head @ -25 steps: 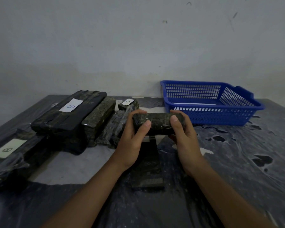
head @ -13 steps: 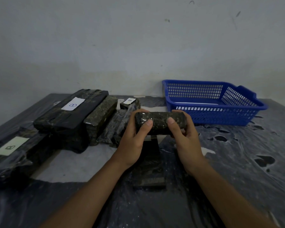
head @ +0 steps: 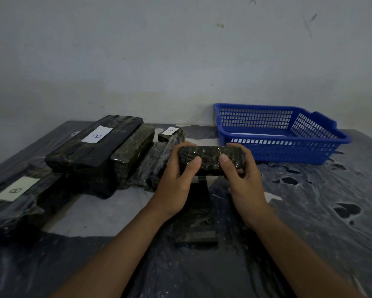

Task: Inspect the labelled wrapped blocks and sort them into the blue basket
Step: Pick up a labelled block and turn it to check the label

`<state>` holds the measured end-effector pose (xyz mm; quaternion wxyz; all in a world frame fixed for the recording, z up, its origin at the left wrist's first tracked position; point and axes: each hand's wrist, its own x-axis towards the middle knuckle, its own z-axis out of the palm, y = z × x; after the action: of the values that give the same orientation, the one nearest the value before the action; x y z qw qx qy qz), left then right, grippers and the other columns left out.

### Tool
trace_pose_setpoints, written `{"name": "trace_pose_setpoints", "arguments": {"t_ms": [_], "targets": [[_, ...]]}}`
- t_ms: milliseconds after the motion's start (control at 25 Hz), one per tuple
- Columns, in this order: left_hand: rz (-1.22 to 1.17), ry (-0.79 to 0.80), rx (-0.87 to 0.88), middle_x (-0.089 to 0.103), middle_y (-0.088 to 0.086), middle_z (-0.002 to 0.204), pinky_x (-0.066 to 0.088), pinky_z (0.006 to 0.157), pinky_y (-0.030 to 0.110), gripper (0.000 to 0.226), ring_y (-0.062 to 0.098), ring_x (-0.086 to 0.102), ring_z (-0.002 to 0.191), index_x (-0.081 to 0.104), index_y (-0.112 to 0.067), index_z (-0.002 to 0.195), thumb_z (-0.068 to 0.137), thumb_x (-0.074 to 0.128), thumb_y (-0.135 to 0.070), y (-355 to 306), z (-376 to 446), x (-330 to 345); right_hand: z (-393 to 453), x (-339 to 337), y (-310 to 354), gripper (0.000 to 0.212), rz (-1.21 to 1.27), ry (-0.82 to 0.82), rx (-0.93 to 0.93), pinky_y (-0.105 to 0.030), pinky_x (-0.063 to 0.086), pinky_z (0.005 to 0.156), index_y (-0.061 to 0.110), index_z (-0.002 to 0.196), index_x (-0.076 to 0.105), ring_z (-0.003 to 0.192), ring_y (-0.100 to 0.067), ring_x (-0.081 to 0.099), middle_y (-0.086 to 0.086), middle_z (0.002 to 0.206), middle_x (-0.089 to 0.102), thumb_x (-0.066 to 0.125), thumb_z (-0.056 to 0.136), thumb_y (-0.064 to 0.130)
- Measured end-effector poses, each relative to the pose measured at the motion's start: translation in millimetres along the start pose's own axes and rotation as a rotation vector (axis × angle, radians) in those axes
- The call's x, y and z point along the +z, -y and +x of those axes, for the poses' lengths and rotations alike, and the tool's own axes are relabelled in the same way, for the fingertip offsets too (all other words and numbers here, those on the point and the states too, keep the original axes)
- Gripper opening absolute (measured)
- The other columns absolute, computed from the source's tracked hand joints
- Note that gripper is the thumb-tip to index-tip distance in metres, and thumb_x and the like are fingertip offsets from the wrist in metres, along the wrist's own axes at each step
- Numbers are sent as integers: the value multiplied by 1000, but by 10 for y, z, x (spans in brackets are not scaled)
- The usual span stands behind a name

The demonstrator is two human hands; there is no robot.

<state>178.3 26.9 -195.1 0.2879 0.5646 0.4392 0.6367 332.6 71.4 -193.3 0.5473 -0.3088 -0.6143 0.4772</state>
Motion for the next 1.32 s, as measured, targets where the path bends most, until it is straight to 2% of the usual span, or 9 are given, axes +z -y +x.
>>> {"name": "trace_pose_setpoints", "arguments": {"t_ms": [240, 360, 520, 680, 760, 960, 1120, 1200, 1320], "targets": [[-129, -47, -96, 69, -6, 129, 53, 102, 35, 30, 13, 64, 123, 57, -32, 130, 102, 55, -39, -19, 6, 24, 17, -18, -37, 61, -4, -16, 16, -30, 56, 98, 37, 142, 51, 112, -5, 68, 5, 129, 68, 67, 89, 62], [-305, -110, -207, 70, -5, 130, 60, 90, 40, 55, 16, 66, 123, 56, -31, 136, 92, 42, -60, -75, 14, 27, 26, -19, -37, 68, 24, -23, 53, -21, 55, 86, 36, 145, 46, 105, -2, 68, 6, 129, 63, 69, 87, 64], [-327, -46, -251, 69, -1, 135, 59, 95, 43, 67, 17, 65, 124, 51, -27, 144, 95, 29, -67, -62, 24, 10, -2, 29, -62, 33, 42, 84, 106, -23, 56, 69, 29, 125, 63, 86, -12, 74, 8, 108, 75, 71, 94, 38], [-120, -151, -151, 54, -5, 148, 51, 107, 51, 38, 16, 56, 134, 40, -53, 138, 100, 47, -55, 31, 51, -10, 45, 18, -15, 25, 144, -51, 87, -21, 50, 48, 24, 125, 59, 68, -13, 72, -2, 110, 73, 59, 102, 14], [-92, -126, -94, 49, -11, 152, 42, 116, 50, 40, 9, 47, 141, 43, -57, 137, 100, 50, -44, 46, 49, -5, 65, -4, -49, 25, 102, -77, 75, -23, 53, 53, 30, 122, 60, 77, -12, 73, 0, 108, 73, 58, 103, 14], [-104, -9, -72, 61, -8, 141, 38, 118, 39, 50, 8, 54, 135, 46, -32, 145, 98, 49, -49, -9, -16, 34, 33, -6, -119, 22, -6, 46, 71, -33, 55, 69, 36, 113, 62, 94, -28, 70, 6, 104, 74, 60, 103, 17], [-114, -36, -93, 67, 1, 133, 46, 109, 40, 46, 17, 62, 127, 48, -23, 141, 99, 55, -41, 33, 19, 26, -12, 19, -107, 44, 44, 96, 28, -40, 58, 81, 29, 130, 57, 110, -23, 68, -5, 125, 67, 58, 90, 46], [-114, -17, -79, 66, 8, 131, 49, 105, 39, 39, 22, 63, 124, 49, -22, 136, 99, 53, -32, 26, 14, 24, -26, 32, -76, 54, 46, 91, 20, -42, 59, 82, 26, 133, 55, 108, -22, 69, -4, 124, 68, 55, 89, 57], [-116, -3, -53, 63, 19, 126, 53, 102, 44, 39, 32, 65, 117, 48, -12, 133, 99, 49, -30, 24, -4, 29, -29, 41, -22, 35, 57, 62, 10, -33, 59, 75, 24, 122, 60, 99, -15, 70, -1, 110, 72, 55, 101, 51]]}}
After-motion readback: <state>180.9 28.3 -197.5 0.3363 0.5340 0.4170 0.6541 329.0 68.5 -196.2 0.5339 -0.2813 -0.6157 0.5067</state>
